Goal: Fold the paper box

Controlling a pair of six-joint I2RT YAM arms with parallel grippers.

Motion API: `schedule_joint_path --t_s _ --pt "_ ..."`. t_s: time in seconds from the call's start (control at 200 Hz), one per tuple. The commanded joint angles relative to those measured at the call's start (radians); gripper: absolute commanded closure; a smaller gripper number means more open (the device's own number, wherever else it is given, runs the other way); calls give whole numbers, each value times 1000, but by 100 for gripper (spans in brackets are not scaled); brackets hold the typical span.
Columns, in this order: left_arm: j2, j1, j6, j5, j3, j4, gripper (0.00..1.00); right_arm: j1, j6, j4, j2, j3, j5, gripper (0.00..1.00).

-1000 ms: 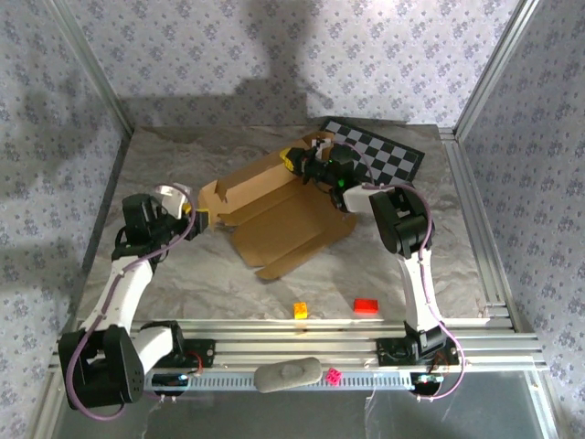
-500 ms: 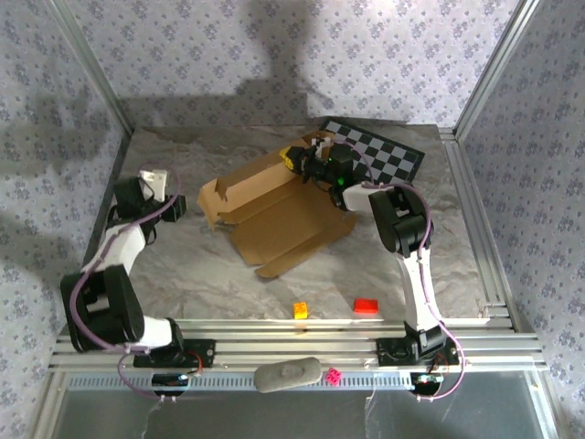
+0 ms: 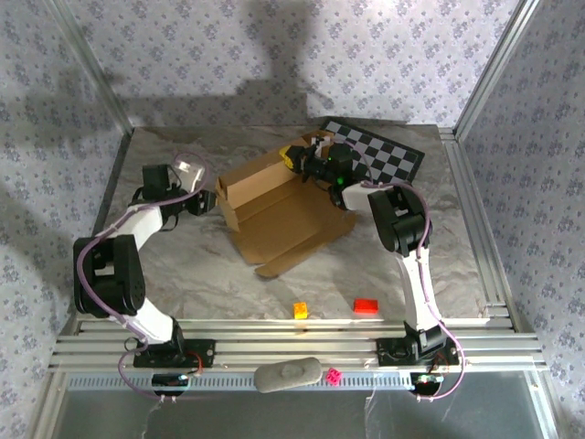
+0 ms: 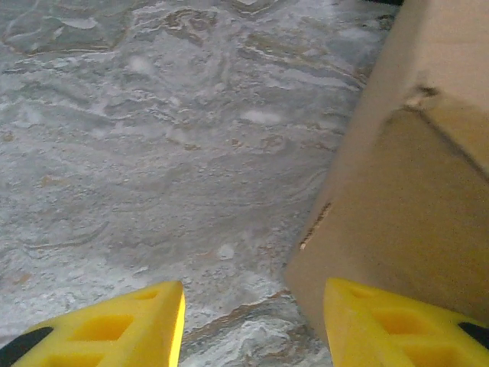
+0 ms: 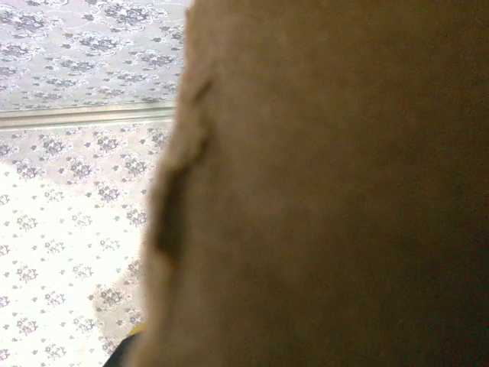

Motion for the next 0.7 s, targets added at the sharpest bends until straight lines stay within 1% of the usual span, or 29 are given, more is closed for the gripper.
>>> schedule_joint_path --t_s 0.0,0.085,0.275,0.555,0.695 --pt "-61 -14 31 69 -29 38 50 -2 20 -4 25 35 0 100" --pt "-75 -41 43 55 -42 22 49 -2 22 -5 32 43 0 100" --pt "-98 -89 28 37 -82 50 48 -2 25 -5 40 58 2 100" --pt "-88 -108 -10 14 -84 99 46 0 24 -8 42 62 0 100" --pt "-64 -135 -19 12 -64 113 44 -1 26 -8 41 62 2 100"
